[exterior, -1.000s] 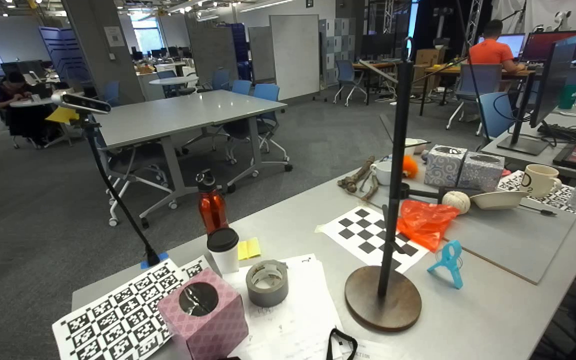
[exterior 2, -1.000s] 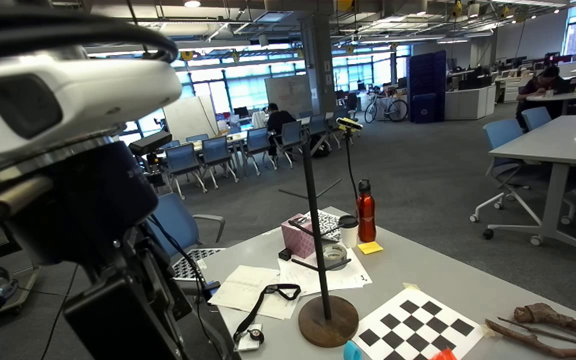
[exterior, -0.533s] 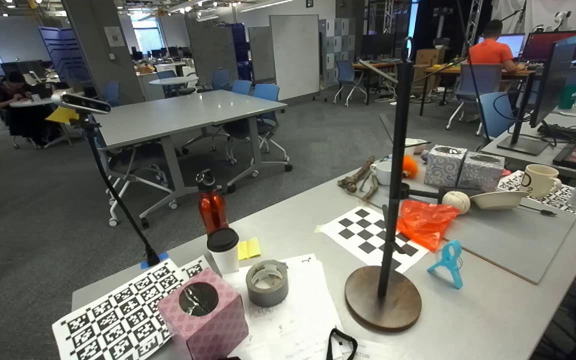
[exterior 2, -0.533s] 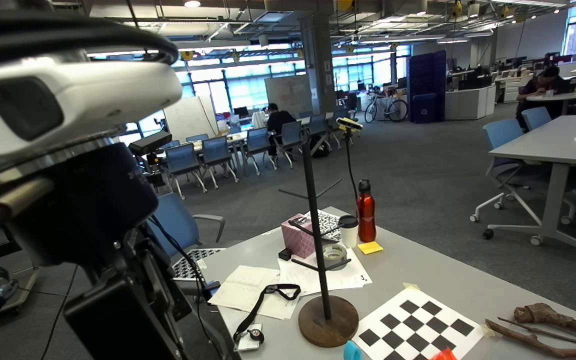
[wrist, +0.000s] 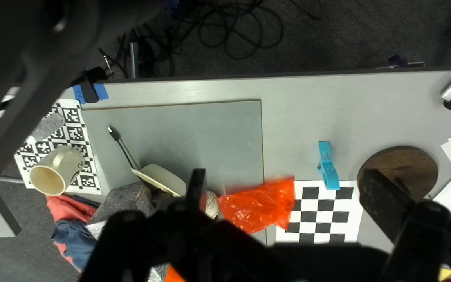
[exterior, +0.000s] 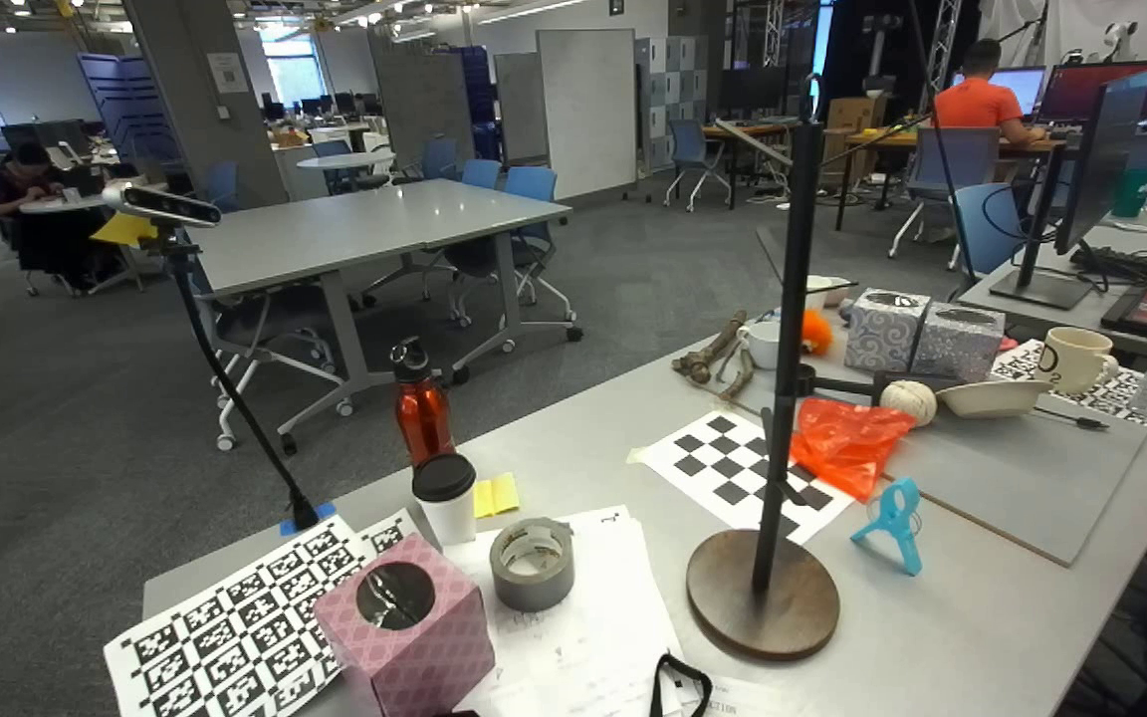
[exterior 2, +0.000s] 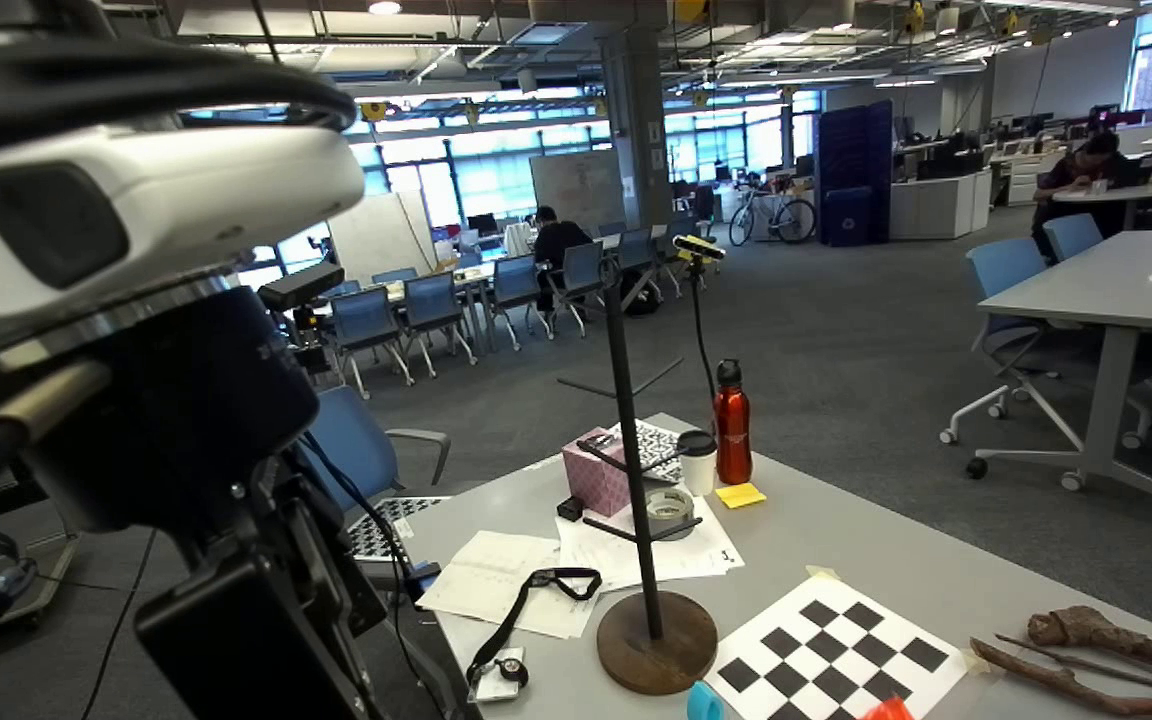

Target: Get the blue peg and hang it on the lowest handle of the bar

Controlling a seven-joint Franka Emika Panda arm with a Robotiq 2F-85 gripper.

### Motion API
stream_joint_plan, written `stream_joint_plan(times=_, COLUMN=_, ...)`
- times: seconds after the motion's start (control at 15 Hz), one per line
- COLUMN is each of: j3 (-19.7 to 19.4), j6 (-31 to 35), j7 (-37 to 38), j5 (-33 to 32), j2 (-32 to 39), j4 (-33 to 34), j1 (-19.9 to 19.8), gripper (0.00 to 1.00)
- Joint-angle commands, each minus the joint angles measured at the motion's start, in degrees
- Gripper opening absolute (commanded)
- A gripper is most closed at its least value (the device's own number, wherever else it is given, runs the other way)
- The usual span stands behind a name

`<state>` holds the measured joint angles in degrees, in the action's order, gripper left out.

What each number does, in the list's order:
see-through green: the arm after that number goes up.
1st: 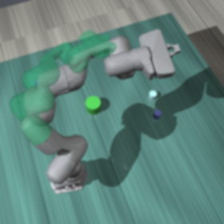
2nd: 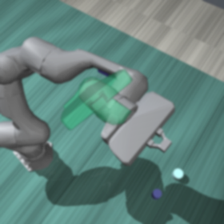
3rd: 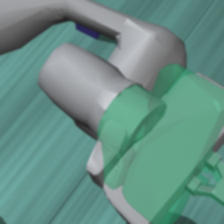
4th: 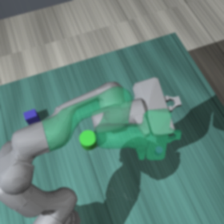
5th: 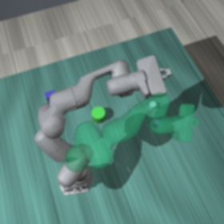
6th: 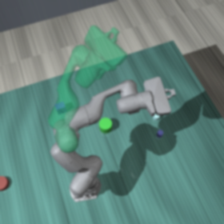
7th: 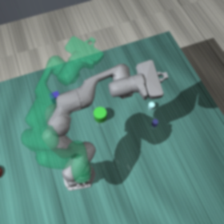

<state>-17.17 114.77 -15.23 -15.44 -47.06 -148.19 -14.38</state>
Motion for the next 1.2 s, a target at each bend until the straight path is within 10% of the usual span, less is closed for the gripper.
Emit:
stream_joint_plan(times=0.0, j3=-0.8, j6=1.0, j7=1.1, j5=3.0, j2=-0.4, j4=-0.4, j1=0.8, gripper=1.00)
stream_joint_plan(times=0.47, j3=13.2, j6=18.6, j7=19.2, j5=12.8, j2=13.7, j4=-4.5, j1=8.5, gripper=1.00)
stream_joint_plan(times=1.13, j3=13.6, j6=18.1, j7=18.8, j5=11.8, j2=13.6, j4=-4.9, j1=8.2, gripper=1.00)
